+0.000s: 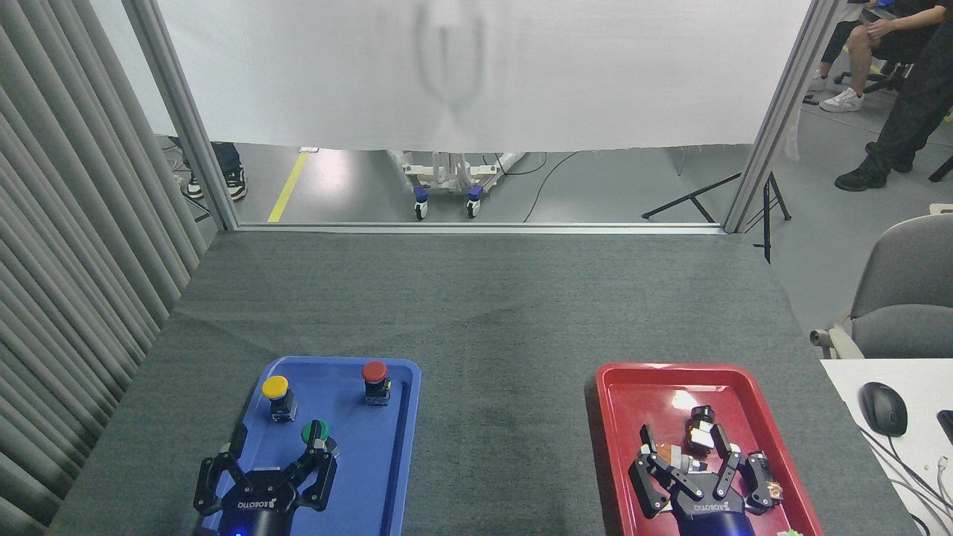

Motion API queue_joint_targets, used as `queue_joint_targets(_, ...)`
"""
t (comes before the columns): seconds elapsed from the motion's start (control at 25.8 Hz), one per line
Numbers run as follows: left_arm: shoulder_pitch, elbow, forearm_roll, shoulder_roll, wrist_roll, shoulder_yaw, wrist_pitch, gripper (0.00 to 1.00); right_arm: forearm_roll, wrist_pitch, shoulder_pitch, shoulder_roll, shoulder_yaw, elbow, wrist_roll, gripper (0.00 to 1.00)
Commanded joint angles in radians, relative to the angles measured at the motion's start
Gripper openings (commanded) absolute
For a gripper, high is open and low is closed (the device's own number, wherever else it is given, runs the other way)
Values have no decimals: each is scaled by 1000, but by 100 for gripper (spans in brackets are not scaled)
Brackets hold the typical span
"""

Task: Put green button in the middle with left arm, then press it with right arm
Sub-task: 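Move the left hand forward over the green button on the blue tray, then close the left hand fingers around the green button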

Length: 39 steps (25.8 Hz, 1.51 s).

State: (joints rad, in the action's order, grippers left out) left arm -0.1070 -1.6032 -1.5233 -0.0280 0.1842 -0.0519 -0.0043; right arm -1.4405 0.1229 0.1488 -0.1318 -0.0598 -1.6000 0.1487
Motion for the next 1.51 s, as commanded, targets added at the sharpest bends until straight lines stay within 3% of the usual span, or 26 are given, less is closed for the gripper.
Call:
queue_joint_targets(0.0, 17, -3, -3, -3, -2, 0, -3, 100, -1, 0, 0, 1, 0, 0, 0, 100)
queue_joint_targets(0.85, 20, 11, 0, 0, -3, 0, -141, 100, -2, -2, -6, -2, 0, 0, 0, 100)
queue_joint_targets(1.47, 17, 29, 3, 6, -19, 1, -135, 100, -5, -6, -6, 3, 2, 2, -1, 100)
